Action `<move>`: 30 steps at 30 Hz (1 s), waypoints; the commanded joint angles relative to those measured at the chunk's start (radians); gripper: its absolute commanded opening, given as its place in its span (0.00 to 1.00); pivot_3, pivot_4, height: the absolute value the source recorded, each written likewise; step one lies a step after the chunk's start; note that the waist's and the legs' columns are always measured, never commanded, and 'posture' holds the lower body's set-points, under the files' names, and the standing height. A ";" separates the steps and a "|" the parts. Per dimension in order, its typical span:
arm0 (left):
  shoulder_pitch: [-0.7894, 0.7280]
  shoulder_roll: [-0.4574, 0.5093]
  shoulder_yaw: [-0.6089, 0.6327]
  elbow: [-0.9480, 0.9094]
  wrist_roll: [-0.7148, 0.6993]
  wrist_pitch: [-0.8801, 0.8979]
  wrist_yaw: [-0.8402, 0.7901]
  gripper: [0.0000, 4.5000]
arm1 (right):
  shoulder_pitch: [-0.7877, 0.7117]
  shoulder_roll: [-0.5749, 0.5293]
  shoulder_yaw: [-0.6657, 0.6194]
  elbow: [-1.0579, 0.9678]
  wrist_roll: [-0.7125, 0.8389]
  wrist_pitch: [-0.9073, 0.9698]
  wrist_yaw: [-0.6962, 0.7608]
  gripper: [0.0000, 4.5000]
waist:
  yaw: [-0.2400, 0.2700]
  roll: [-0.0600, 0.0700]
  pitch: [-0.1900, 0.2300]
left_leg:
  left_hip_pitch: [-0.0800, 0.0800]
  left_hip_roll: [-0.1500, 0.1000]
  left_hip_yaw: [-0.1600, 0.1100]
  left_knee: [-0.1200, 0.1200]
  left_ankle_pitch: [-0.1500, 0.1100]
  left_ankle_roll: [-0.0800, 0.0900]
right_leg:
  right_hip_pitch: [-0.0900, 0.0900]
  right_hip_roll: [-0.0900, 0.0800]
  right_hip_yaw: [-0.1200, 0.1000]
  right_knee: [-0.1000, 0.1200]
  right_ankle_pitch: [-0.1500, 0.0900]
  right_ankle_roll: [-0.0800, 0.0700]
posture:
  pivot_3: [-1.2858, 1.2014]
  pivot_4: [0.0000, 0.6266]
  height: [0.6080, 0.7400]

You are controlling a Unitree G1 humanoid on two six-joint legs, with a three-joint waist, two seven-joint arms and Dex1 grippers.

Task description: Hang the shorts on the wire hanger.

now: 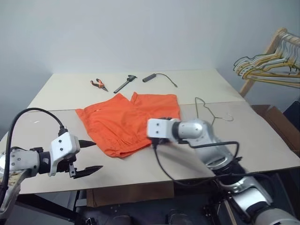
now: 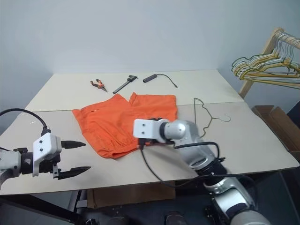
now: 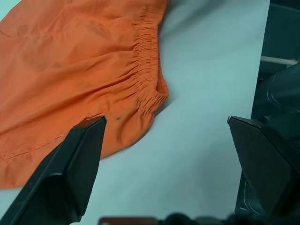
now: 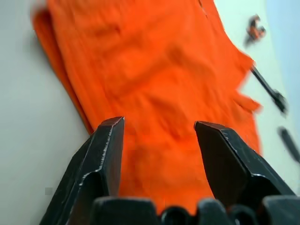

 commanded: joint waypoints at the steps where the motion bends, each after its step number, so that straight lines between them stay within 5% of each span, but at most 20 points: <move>1: -0.006 0.011 0.012 -0.007 -0.001 -0.015 -0.006 1.00 | -0.020 0.020 0.040 -0.024 0.022 -0.013 0.011 0.60 | 0.003 0.000 0.000 | -0.001 0.000 0.000 0.000 0.000 0.000 | -0.001 -0.001 0.000 0.000 0.000 0.000 | 0.55 0.00 1.00; 13: 0.092 0.080 0.019 0.005 0.070 0.010 -0.032 1.00 | -0.060 0.048 0.255 0.219 -0.162 -0.223 -0.140 0.60 | -0.002 0.000 0.000 | 0.000 0.000 0.000 0.000 0.000 -0.001 | -0.001 -0.001 -0.001 0.001 0.000 0.000 | 0.55 0.00 1.00; 23: 0.100 0.087 0.010 0.008 0.089 0.018 -0.041 1.00 | -0.106 0.091 0.250 0.434 -0.222 -0.349 -0.220 0.60 | -0.002 0.000 0.000 | -0.001 0.000 0.000 -0.001 0.001 -0.002 | -0.002 -0.001 -0.001 0.001 0.000 -0.001 | 0.55 0.00 1.00; 30: 0.100 0.079 0.018 0.008 0.091 0.007 -0.038 1.00 | -0.107 0.100 0.246 0.470 -0.225 -0.377 -0.208 0.18 | -0.003 0.000 0.000 | -0.001 0.000 0.000 -0.001 0.001 -0.002 | -0.002 0.000 -0.001 0.001 0.000 -0.001 | 0.56 0.00 1.00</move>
